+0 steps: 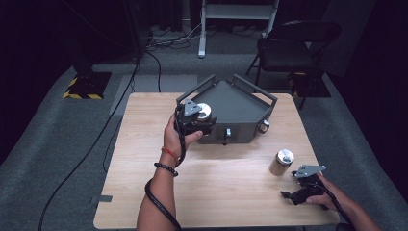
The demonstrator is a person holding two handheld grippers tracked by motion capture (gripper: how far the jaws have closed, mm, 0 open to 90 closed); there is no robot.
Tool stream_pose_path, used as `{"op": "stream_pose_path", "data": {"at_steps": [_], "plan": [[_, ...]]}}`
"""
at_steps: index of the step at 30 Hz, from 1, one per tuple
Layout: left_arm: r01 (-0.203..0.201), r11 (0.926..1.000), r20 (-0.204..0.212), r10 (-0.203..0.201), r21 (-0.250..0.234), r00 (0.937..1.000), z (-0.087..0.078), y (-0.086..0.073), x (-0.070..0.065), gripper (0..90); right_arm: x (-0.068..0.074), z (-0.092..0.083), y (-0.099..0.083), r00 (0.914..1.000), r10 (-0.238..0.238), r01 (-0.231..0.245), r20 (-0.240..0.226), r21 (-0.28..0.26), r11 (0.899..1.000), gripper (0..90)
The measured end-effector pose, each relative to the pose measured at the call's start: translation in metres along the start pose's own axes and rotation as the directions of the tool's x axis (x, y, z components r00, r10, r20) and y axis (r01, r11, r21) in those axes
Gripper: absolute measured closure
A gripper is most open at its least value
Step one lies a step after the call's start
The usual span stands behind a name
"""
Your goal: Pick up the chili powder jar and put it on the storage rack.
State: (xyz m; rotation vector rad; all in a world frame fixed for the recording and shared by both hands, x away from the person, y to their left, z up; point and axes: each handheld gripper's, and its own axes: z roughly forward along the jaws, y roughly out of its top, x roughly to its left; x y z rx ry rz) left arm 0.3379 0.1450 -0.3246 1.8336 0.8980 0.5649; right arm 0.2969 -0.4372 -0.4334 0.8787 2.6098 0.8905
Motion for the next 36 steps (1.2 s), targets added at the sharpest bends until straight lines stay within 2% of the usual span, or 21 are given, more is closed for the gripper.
{"op": "stream_pose_path", "data": {"at_steps": [13,25,29,36], "plan": [[-0.021,0.9994,-0.015,0.022,0.026,0.9997,0.023,0.026,0.0,31.5,0.001,-0.001,-0.001,1.0,0.002,-0.002,0.001,-0.002,1.0,0.0],[-0.021,0.999,-0.024,0.022,0.04,0.9995,0.049,0.044,0.004,31.5,0.001,-0.001,-0.002,1.0,0.002,-0.002,0.0,-0.002,1.0,0.0],[-0.034,0.9973,-0.034,0.036,0.066,0.9988,0.061,0.052,0.005,31.5,0.002,-0.001,-0.001,1.0,0.001,-0.001,0.001,0.0,1.0,0.0],[-0.025,0.9938,-0.049,0.03,0.108,0.9984,0.087,0.049,0.007,31.5,0.002,-0.001,-0.003,1.0,0.003,-0.003,0.001,-0.006,1.0,0.0]]}}
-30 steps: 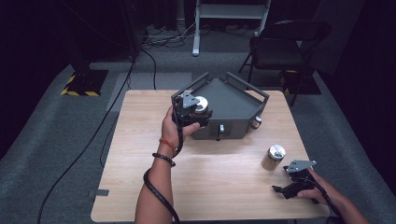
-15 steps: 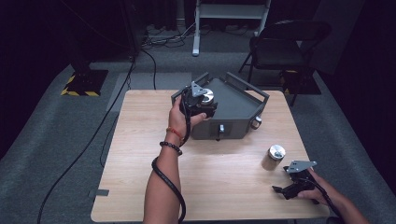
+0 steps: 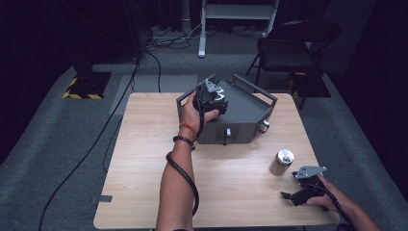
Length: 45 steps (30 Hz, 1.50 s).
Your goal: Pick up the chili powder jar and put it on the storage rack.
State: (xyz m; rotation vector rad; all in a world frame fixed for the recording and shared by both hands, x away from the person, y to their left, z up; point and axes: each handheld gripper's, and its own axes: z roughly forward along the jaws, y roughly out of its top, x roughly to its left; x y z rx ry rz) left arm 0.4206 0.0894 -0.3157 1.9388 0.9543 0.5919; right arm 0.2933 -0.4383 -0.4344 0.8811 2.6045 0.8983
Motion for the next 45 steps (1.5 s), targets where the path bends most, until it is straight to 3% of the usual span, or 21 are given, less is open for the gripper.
{"op": "stream_pose_path", "data": {"at_steps": [15,26,32,34,36,40,45], "plan": [[0.013,0.9997,-0.001,-0.013,0.021,0.9999,0.015,-0.004,0.0,31.5,0.0,-0.001,0.0,0.9999,-0.009,0.009,-0.006,0.003,1.0,0.0],[0.058,0.9983,0.032,-0.058,0.0,0.9978,0.018,-0.013,0.01,31.3,0.0,-0.001,0.0,0.9999,-0.009,0.009,-0.006,0.004,1.0,0.0],[0.076,0.9971,0.03,-0.076,-0.006,0.9966,0.02,-0.015,0.01,30.4,0.0,-0.001,0.0,0.9999,-0.009,0.009,-0.006,0.004,1.0,0.0],[0.071,0.9975,0.012,-0.071,-0.005,0.9974,0.022,-0.015,0.007,27.2,0.0,-0.001,0.0,0.9999,-0.008,0.008,-0.006,0.004,1.0,0.0],[0.066,0.9977,0.007,-0.066,-0.013,0.9978,0.023,-0.018,0.006,20.3,0.0,-0.001,0.0,0.9999,-0.01,0.01,-0.005,0.004,1.0,0.0],[0.037,0.9986,-0.04,-0.039,-0.038,0.9984,0.02,-0.02,-0.003,6.6,0.0,-0.001,0.0,0.9999,-0.01,0.01,-0.006,0.002,1.0,0.0],[-0.002,0.9979,-0.067,-0.002,-0.065,0.9978,0.008,-0.017,-0.009,1.6,0.0,-0.001,0.0,0.9999,-0.012,0.012,-0.008,0.001,1.0,0.0]]}}
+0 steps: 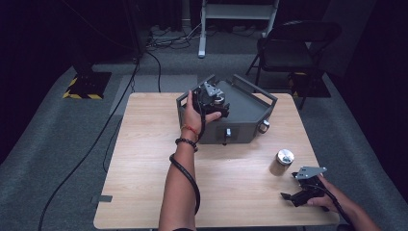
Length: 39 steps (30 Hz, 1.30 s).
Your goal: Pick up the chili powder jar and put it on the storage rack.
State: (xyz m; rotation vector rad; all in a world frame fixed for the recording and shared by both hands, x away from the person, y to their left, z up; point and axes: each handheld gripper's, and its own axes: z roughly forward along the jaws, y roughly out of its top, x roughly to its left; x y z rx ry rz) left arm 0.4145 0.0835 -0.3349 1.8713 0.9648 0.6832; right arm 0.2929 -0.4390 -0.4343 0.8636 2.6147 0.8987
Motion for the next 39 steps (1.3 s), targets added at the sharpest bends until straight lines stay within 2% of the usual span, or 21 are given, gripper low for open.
{"op": "stream_pose_path", "data": {"at_steps": [2,5,7,10,13,15,20,23,26,29,35,39], "plan": [[-0.002,1.0,0.011,0.002,-0.008,0.9999,-0.005,0.003,0.001,1.0,0.0,0.0,0.0,1.0,0.0,0.0,0.0,0.001,1.0,0.0],[-0.033,0.9991,-0.001,0.033,-0.026,0.9995,-0.016,0.006,-0.002,0.9,0.0,0.0,0.0,1.0,-0.001,0.001,0.0,0.001,1.0,0.0],[-0.033,0.9985,0.012,0.033,-0.043,0.9994,-0.023,0.007,0.0,0.8,0.0,0.0,0.0,1.0,-0.001,0.001,0.0,0.0,1.0,0.0],[-0.043,0.9972,0.008,0.044,-0.061,0.999,-0.033,0.005,-0.001,0.8,0.0,0.0,0.0,1.0,0.001,-0.001,0.001,-0.002,1.0,0.0],[-0.083,0.9943,0.0,0.083,-0.068,0.9965,-0.043,0.004,-0.006,0.8,0.0,0.0,0.0,1.0,0.002,-0.002,0.001,-0.003,1.0,0.0],[-0.088,0.993,0.009,0.089,-0.078,0.996,-0.049,0.002,-0.006,0.8,0.0,0.0,0.0,1.0,0.002,-0.002,0.001,-0.003,1.0,0.0],[-0.132,0.9854,0.005,0.133,-0.108,0.9911,-0.068,-0.003,-0.014,0.8,0.0,0.001,-0.001,1.0,0.007,-0.007,0.004,-0.006,1.0,0.0],[-0.133,0.9828,0.011,0.136,-0.128,0.9907,-0.077,-0.006,-0.016,0.6,0.0,0.001,0.0,1.0,0.007,-0.007,0.005,-0.006,1.0,0.0],[-0.145,0.977,0.005,0.147,-0.157,0.9891,-0.086,-0.01,-0.02,0.6,0.0,0.001,0.0,1.0,0.007,-0.007,0.005,-0.006,1.0,0.0],[-0.15,0.9726,0.02,0.156,-0.178,0.9875,-0.093,-0.013,-0.022,0.6,0.0,0.001,0.0,1.0,0.007,-0.007,0.005,-0.005,1.0,0.0],[-0.164,0.9683,0.034,0.173,-0.189,0.9843,-0.102,-0.027,-0.028,0.6,0.0,0.001,0.0,1.0,0.006,-0.006,0.004,-0.006,1.0,0.0],[-0.185,0.9684,0.024,0.192,-0.167,0.9811,-0.105,-0.035,-0.033,0.6,0.0,0.001,0.0,1.0,0.006,-0.006,0.004,-0.006,1.0,0.0]]}}
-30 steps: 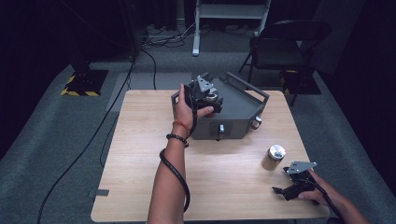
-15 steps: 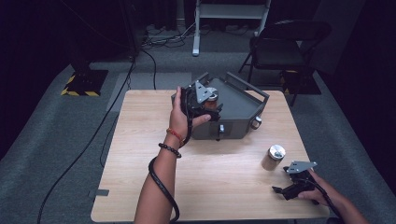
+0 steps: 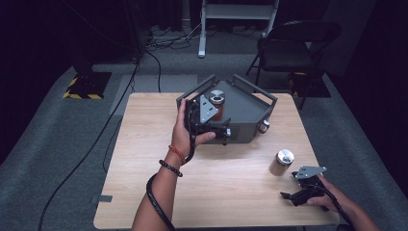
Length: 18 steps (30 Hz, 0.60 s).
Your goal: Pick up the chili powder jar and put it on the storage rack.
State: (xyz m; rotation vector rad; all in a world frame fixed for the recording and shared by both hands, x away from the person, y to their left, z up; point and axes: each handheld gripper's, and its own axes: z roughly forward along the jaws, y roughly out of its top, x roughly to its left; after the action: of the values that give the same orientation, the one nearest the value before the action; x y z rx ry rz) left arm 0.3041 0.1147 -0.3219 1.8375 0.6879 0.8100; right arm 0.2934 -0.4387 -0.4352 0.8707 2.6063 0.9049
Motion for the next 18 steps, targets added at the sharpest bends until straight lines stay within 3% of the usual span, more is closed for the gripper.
{"op": "stream_pose_path", "data": {"at_steps": [2,9,18], "plan": [[-0.011,0.9998,0.008,0.01,0.018,0.9999,-0.002,-0.003,-0.002,0.6,0.0,0.0,0.0,1.0,0.003,-0.003,0.003,-0.001,1.0,0.0],[0.014,0.9997,0.02,-0.015,0.022,0.9997,-0.01,-0.024,-0.008,0.6,0.0,0.0,0.0,1.0,0.004,-0.004,0.004,-0.002,1.0,0.0],[0.002,0.998,0.047,-0.005,0.063,0.9989,-0.013,-0.048,-0.021,0.7,0.001,0.0,0.0,1.0,0.005,-0.005,0.005,-0.002,1.0,0.0]]}}
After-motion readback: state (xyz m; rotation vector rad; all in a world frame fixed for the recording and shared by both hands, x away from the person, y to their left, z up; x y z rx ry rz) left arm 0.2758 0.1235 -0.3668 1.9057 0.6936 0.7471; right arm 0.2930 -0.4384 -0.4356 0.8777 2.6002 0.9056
